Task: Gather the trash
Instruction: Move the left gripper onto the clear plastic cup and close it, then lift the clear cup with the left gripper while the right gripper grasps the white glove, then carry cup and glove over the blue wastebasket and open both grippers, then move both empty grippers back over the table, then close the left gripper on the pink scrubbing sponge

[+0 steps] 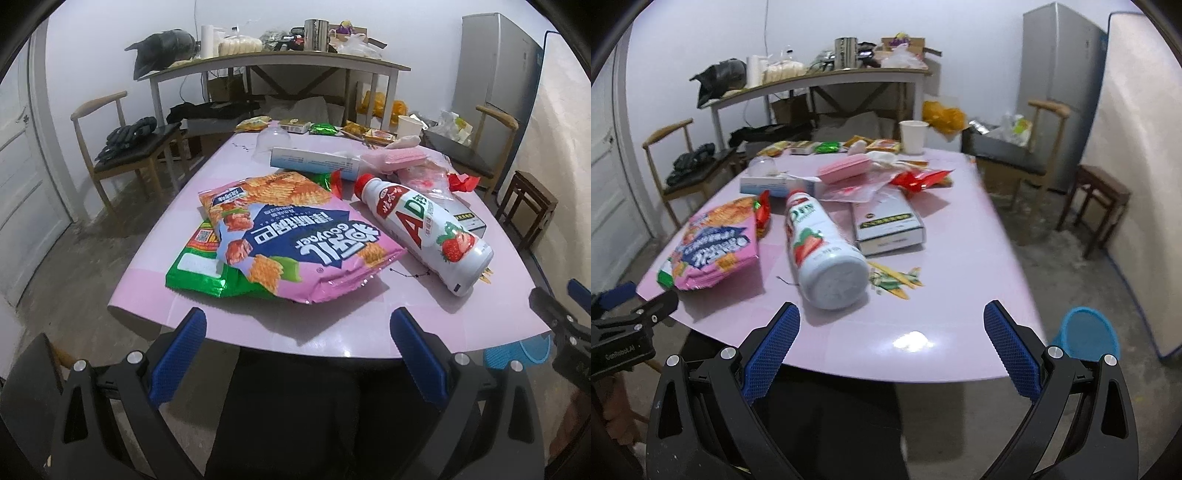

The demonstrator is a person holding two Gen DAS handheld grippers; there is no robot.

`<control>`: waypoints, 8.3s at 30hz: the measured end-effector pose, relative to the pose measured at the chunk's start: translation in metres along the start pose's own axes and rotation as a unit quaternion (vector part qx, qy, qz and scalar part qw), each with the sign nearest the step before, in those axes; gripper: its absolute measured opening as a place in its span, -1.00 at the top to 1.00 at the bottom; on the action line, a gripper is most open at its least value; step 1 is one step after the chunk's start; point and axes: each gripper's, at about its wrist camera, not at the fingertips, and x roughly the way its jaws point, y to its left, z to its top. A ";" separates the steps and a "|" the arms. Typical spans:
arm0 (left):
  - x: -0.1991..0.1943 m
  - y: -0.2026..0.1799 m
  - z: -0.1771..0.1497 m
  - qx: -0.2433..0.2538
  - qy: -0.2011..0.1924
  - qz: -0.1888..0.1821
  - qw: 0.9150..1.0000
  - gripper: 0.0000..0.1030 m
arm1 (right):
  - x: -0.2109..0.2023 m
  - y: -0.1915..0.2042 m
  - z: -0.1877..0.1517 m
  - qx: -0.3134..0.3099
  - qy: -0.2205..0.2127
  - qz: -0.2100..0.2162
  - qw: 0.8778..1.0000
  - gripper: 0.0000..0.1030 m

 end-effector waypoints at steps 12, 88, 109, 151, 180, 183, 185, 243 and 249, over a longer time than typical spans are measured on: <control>0.006 0.030 0.028 -0.033 0.006 -0.011 0.999 -0.89 | 0.046 0.027 0.066 -0.019 0.026 0.125 0.992 -0.86; 0.144 0.123 0.267 -0.138 0.042 -0.109 0.984 -0.27 | 0.175 -0.034 0.218 0.034 0.095 0.256 0.961 -0.54; 0.072 0.087 0.187 -0.091 -0.006 -0.137 0.986 -0.27 | 0.212 0.028 0.236 -0.111 0.124 0.135 0.977 0.96; 0.055 -0.415 0.154 0.266 0.153 -0.377 0.874 -0.27 | -0.026 -0.348 0.108 0.209 -0.027 -0.026 0.977 0.97; 0.100 -0.591 0.039 0.332 0.139 -0.396 0.845 -0.72 | 0.074 -0.501 -0.050 0.403 0.054 -0.062 0.911 -0.29; 0.070 -0.559 0.052 0.329 0.109 -0.425 0.836 -0.76 | 0.053 -0.486 -0.037 0.382 0.032 -0.054 0.922 -0.39; 0.050 -0.532 0.056 0.324 0.104 -0.457 0.822 -0.83 | 0.036 -0.473 -0.027 0.364 0.018 -0.044 0.930 -0.46; 0.276 -0.103 0.228 -0.073 0.345 -0.197 0.915 -0.89 | 0.321 -0.115 0.223 0.115 0.270 0.184 0.938 -0.80; 0.269 -0.103 0.229 -0.055 0.329 -0.199 0.922 -0.59 | 0.333 -0.100 0.224 0.080 0.276 0.160 0.944 -0.80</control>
